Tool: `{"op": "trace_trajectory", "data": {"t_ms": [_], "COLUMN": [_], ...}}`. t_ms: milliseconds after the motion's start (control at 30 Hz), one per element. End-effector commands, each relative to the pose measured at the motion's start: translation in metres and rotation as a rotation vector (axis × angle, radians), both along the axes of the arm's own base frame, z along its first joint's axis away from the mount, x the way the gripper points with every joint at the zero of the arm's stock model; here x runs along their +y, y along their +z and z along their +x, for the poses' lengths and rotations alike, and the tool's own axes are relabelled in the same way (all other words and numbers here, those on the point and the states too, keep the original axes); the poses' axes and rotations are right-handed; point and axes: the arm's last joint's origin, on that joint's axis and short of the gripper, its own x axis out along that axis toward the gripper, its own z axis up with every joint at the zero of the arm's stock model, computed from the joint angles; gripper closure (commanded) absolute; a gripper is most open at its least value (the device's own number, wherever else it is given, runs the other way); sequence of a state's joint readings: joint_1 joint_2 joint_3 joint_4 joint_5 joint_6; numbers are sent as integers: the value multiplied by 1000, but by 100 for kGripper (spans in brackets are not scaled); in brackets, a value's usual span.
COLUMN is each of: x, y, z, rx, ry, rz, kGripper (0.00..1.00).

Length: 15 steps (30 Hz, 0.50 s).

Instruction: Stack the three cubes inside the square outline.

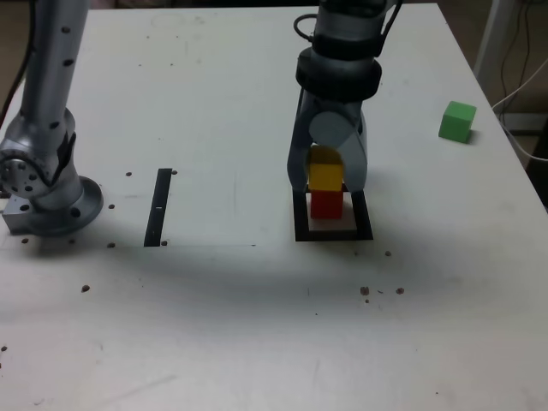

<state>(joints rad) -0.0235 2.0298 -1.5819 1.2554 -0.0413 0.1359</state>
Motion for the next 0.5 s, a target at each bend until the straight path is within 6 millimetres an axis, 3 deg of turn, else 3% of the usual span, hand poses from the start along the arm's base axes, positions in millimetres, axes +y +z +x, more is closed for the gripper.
{"op": "trace_trajectory", "data": {"t_ms": [0,200,267,467], "x": [-1,-1,0,1], "y": [-2,-8,-8,-7], "z": [2,2,1,-1], "rx": [-4,0,1,-4], "ry": [-4,-9,-8,-7], "rz": [-1,-5,-5,0], "kGripper": [69,6,0,0]}}
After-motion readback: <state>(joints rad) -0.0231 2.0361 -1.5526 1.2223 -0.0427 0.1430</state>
